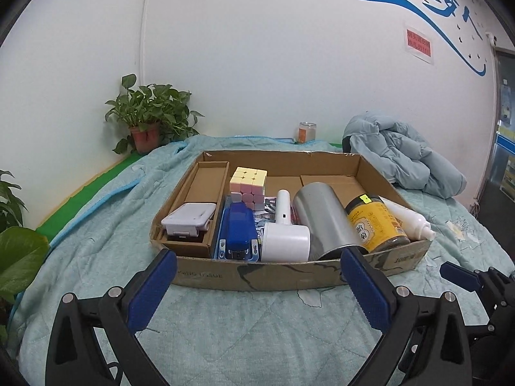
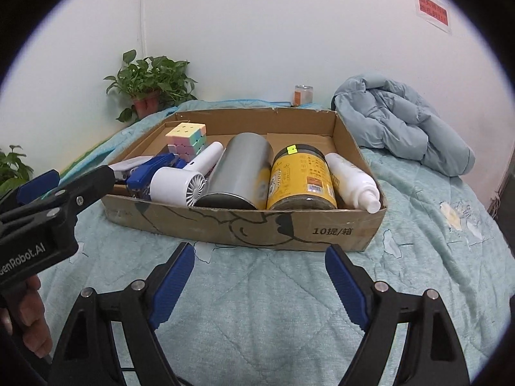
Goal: Organize rigid objects
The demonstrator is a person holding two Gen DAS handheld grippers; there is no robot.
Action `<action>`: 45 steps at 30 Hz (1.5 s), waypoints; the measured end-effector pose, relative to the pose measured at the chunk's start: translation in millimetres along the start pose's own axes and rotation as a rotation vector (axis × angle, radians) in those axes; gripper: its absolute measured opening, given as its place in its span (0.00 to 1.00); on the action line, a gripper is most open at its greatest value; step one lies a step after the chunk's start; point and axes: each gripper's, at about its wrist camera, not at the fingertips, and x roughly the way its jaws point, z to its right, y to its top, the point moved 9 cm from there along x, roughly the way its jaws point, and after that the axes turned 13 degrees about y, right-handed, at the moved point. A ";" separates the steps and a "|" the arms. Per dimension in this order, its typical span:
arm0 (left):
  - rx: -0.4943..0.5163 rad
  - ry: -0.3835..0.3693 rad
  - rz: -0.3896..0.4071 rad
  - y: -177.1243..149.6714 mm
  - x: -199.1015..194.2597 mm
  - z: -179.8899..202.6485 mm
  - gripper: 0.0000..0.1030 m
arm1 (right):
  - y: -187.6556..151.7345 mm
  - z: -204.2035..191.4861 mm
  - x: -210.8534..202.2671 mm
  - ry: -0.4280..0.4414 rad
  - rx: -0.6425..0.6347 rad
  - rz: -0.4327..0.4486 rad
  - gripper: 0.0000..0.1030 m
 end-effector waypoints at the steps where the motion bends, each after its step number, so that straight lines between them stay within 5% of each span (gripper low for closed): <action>1: 0.000 0.001 -0.001 0.6 -1.7 -1.7 1.00 | 0.0 -2.0 -1.4 -0.006 -0.010 0.001 0.81; 45: 0.032 -0.021 -0.079 -18.7 18.8 7.5 0.99 | -9.1 6.0 -7.8 -0.104 0.007 -0.026 0.81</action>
